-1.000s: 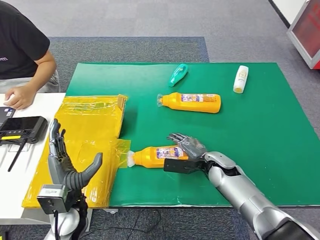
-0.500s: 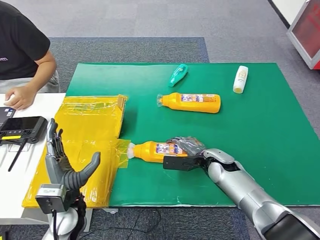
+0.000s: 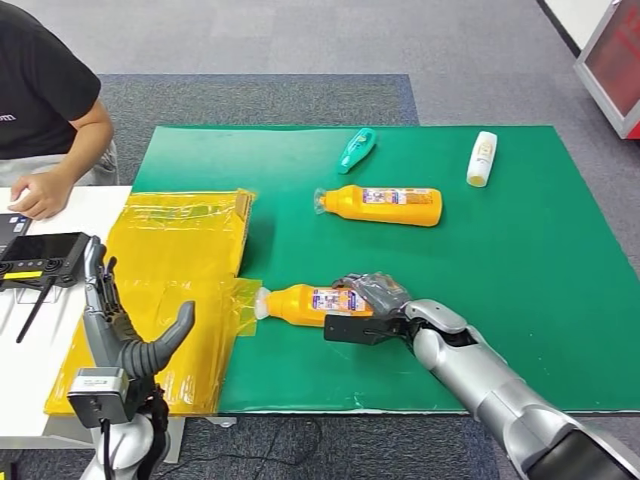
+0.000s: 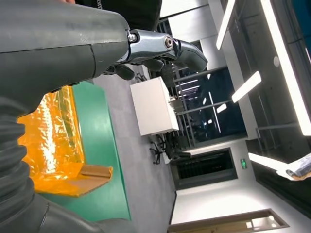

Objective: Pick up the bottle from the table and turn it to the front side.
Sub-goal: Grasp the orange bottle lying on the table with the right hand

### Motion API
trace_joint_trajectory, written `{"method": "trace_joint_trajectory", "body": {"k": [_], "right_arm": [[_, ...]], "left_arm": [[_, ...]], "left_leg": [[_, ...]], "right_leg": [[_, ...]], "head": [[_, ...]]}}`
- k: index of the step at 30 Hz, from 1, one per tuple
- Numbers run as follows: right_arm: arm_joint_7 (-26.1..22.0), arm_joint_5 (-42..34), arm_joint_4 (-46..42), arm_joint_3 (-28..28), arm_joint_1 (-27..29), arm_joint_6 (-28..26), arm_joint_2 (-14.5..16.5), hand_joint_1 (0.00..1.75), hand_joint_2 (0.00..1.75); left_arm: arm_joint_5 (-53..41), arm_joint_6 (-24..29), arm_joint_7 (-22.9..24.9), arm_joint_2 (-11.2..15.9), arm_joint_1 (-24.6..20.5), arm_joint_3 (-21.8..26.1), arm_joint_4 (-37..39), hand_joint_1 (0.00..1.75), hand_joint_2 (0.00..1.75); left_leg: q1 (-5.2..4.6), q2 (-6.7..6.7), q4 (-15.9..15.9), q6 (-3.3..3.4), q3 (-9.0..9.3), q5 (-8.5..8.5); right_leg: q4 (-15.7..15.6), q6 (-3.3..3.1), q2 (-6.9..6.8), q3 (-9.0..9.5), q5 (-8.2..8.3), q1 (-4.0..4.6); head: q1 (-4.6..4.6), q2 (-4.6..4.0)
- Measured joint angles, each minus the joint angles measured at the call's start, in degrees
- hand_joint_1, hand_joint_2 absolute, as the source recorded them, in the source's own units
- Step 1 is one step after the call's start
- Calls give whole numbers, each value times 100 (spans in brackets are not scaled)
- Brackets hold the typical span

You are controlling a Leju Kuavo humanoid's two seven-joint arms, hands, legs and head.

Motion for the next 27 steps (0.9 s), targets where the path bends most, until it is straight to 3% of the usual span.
{"method": "trace_joint_trajectory", "body": {"k": [10,15,21,27], "right_arm": [[-486,-264,-94,33,107,-203,-2,175,175],[-1075,-771,-218,-36,265,-225,-2,175,175],[-1769,-1494,-756,-424,687,-299,0,175,175],[-1978,-1839,-1406,-941,1043,-558,55,175,175]], "left_arm": [[7,-2,0,39,-34,0,-14,0,175],[36,-2,0,53,-85,0,-23,0,175],[57,-2,0,79,-176,-18,-95,0,175],[58,0,0,90,-202,-52,-143,0,175]], "left_leg": [[0,2,0,-1,0,-4],[0,1,0,-1,-5,-3],[0,0,0,0,-19,-3],[0,0,0,3,-24,-6]], "right_leg": [[0,-2,1,-4,-3,1],[0,-2,0,-6,-4,1],[1,0,-1,-16,-4,0],[1,2,-1,-22,-7,0]], "head": [[-1,0],[0,0],[0,0],[-1,0]]}}
